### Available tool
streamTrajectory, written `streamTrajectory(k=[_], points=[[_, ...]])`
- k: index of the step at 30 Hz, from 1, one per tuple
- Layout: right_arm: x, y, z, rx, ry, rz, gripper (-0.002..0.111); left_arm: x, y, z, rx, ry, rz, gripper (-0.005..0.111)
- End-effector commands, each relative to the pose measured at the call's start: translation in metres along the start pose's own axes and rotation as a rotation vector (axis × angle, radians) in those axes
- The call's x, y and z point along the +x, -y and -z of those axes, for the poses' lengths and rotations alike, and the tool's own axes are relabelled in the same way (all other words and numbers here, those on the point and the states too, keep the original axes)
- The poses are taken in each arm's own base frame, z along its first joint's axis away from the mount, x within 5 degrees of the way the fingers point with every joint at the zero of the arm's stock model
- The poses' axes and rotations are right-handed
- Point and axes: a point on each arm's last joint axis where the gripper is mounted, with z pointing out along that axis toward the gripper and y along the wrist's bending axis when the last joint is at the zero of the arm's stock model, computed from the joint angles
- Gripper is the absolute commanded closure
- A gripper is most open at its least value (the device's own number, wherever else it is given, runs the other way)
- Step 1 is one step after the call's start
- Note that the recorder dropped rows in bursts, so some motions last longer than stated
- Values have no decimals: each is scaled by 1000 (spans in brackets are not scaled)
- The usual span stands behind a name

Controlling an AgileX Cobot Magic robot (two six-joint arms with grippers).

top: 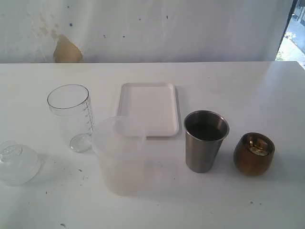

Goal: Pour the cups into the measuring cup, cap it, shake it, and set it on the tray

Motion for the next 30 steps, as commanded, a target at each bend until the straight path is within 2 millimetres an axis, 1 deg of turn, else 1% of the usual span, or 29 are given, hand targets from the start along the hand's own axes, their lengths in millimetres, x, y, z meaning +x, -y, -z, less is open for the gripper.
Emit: streamTrajectory(k=[1,10,16,21,23,25,28,30], points=[[1,0,0,0,3,15,107,0,0,0,5,11,7,106],[-1,0,0,0,25,21,107,0,0,0,5,11,7,106],[-21,0,3,3,245,23,107,0,0,0,5,11,7,106],[-42,0,11,4,499,16,107,0,0,0,5,11,7,106],[-48,0,14,-5,572,-18,107,0,0,0,5,11,7,106],[-50,0,16,-23,604,-77,107,0,0,0,5,11,7,106],[-55,0,19,-32,663,-97,107,0,0,0,5,11,7,106],[-55,0,20,-38,670,-113,101,0,0,0,5,11,7,106]])
